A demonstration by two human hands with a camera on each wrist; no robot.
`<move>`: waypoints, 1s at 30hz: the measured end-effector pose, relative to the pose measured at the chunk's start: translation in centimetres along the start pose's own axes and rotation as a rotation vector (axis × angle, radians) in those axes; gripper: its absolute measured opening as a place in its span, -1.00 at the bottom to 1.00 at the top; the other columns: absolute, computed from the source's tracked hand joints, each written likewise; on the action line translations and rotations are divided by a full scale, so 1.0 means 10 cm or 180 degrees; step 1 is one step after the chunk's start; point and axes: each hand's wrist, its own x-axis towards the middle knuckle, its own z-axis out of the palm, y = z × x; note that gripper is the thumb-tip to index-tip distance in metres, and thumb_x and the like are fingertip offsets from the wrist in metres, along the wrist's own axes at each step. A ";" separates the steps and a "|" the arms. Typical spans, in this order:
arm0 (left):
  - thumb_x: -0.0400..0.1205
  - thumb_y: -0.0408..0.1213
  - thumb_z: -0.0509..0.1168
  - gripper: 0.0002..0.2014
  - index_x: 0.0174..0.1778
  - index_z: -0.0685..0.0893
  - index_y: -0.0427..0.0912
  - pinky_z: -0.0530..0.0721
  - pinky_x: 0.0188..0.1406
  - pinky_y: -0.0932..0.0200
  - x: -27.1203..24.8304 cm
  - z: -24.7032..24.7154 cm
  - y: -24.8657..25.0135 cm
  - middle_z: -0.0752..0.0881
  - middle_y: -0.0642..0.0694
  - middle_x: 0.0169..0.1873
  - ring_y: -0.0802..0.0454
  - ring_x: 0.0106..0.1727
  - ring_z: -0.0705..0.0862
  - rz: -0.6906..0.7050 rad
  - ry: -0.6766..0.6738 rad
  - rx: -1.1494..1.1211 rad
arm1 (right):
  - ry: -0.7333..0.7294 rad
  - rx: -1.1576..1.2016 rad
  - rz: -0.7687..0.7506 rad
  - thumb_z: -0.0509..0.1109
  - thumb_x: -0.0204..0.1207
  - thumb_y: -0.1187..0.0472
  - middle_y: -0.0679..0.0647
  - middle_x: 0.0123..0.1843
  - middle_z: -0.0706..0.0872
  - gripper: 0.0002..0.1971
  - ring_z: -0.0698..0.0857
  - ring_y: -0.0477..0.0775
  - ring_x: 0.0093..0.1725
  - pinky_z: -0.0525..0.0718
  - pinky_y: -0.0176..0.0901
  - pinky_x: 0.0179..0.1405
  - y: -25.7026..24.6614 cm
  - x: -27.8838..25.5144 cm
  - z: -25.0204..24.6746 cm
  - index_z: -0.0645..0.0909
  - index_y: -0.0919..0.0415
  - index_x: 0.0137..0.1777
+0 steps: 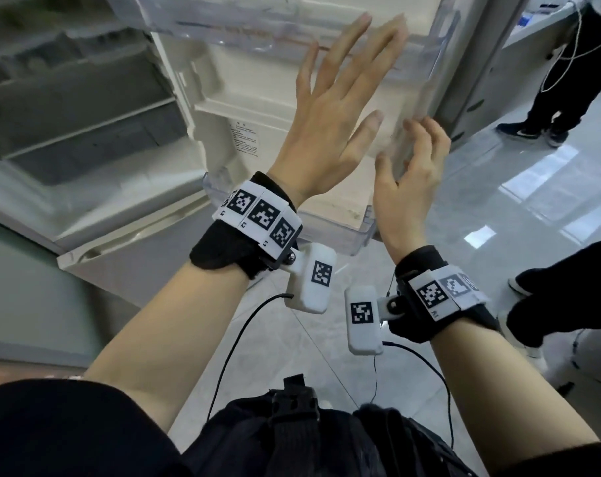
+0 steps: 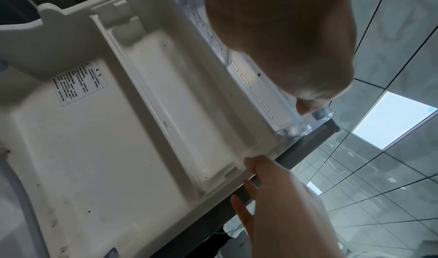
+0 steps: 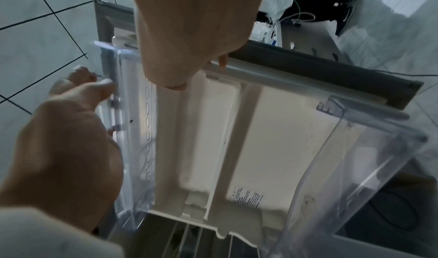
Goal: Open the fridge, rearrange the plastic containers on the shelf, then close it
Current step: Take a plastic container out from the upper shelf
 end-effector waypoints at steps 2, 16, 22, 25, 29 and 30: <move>0.57 -0.34 0.22 -0.42 0.54 0.30 -0.30 0.20 0.61 -0.29 -0.06 -0.08 -0.07 0.36 -0.25 0.57 -0.16 0.63 0.21 0.0005 0.0157 -0.0285 | -0.0005 0.0125 -0.0058 0.29 0.45 0.33 0.13 0.22 0.54 -0.70 0.60 -0.09 0.15 0.70 0.05 0.17 -0.06 -0.04 0.07 0.55 0.29 0.20; 0.59 -0.43 0.12 -0.77 -0.06 0.70 -0.32 0.75 -0.24 -0.16 -1.15 -1.10 -1.53 0.78 -0.17 -0.27 -0.08 -0.27 0.76 -0.1106 0.1276 -0.0692 | -0.2026 0.0915 -0.0088 0.23 0.48 0.42 -0.03 -0.38 0.69 -0.69 0.73 0.01 -0.37 0.80 0.17 -0.22 -1.13 -0.61 1.57 0.57 -0.07 -0.20; 0.61 -0.34 0.08 -0.74 -0.04 0.69 -0.28 0.77 -0.20 -0.17 -1.57 -1.74 -2.43 0.73 -0.08 -0.37 -0.10 -0.31 0.76 -0.1511 0.1079 -0.0690 | -0.2674 0.0966 -0.0051 0.23 0.52 0.46 0.02 -0.36 0.71 -0.81 0.75 0.09 -0.33 0.81 0.00 -0.22 -1.65 -0.87 2.55 0.65 0.25 -0.04; 0.61 -0.29 0.12 -0.77 -0.01 0.68 -0.18 0.76 -0.14 -0.17 -1.68 -1.94 -2.87 0.75 -0.04 -0.33 -0.07 -0.27 0.76 -0.1774 0.0795 -0.0575 | -0.2850 0.0889 -0.0121 0.25 0.52 0.44 0.07 -0.34 0.72 -0.84 0.75 0.15 -0.35 0.81 0.05 -0.20 -1.81 -0.88 2.98 0.65 0.30 -0.02; 0.58 -0.24 0.17 -0.79 0.03 0.67 -0.12 0.77 -0.05 -0.15 -1.72 -2.03 -3.41 0.78 -0.02 -0.23 -0.06 -0.22 0.78 -0.2135 0.0595 -0.0513 | -0.2881 0.0884 -0.0105 0.27 0.55 0.42 0.04 -0.32 0.71 -0.84 0.71 -0.07 -0.39 0.73 -0.24 -0.30 -1.88 -0.76 3.46 0.64 0.20 -0.01; 0.57 -0.22 0.18 -0.79 0.04 0.67 -0.11 0.77 -0.02 -0.14 -1.70 -2.04 -3.53 0.79 -0.03 -0.20 -0.06 -0.19 0.78 -0.2215 0.0577 -0.0495 | -0.2854 0.0866 -0.0107 0.28 0.56 0.41 0.01 -0.33 0.70 -0.83 0.70 -0.15 -0.41 0.70 -0.33 -0.33 -1.88 -0.70 3.57 0.63 0.17 -0.03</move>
